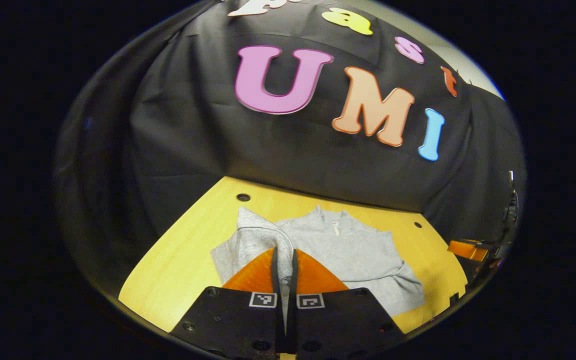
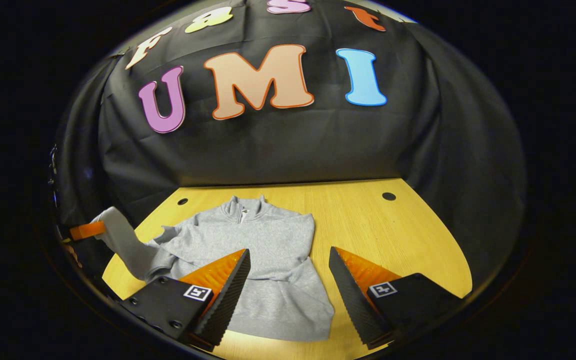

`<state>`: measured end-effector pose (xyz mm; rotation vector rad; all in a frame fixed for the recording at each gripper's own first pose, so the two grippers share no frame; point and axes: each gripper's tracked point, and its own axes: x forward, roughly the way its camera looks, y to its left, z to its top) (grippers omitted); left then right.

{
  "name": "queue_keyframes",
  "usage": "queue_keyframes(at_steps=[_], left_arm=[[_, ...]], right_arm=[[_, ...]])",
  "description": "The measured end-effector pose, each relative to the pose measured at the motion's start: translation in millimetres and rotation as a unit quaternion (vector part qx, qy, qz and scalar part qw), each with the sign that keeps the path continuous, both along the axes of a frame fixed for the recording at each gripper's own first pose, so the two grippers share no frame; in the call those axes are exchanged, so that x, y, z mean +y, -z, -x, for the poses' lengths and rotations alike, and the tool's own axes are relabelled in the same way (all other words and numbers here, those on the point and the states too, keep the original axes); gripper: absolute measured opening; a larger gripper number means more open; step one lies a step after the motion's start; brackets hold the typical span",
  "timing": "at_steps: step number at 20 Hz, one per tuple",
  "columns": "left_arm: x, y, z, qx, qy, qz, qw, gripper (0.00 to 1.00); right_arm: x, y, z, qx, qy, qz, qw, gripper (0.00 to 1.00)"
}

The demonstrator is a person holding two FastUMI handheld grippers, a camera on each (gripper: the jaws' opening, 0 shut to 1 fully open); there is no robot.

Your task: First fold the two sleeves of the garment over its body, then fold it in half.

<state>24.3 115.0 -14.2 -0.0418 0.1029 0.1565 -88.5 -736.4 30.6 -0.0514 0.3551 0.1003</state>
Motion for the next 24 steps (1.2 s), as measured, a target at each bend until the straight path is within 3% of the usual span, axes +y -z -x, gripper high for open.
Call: queue_keyframes(at_steps=[1,10,15,18,24], left_arm=[[-15.2,-5.9,-9.5,-0.005,0.014,-0.006,1.0,0.0],[-138.8,-29.1,-100.9,-0.02,0.127,-0.044,0.991,0.0],[-203.8,-7.4,-143.1,-0.005,0.189,-0.046,0.981,0.0],[-238.0,14.7,-173.3,0.014,0.221,-0.043,0.974,0.0],[-285.6,67.9,-222.0,0.059,0.258,-0.06,0.962,0.0]], right_arm=[[-6.4,1.7,0.4,0.0,0.003,0.002,1.0,0.95],[-48.8,5.4,-3.9,0.012,0.017,0.003,1.0,0.98],[-70.0,4.8,-12.9,0.012,0.032,-0.004,0.999,0.95],[-82.6,7.5,-15.5,0.013,0.046,-0.006,0.999,0.98],[-103.1,18.5,-10.6,0.026,0.06,-0.002,0.998,0.95]])
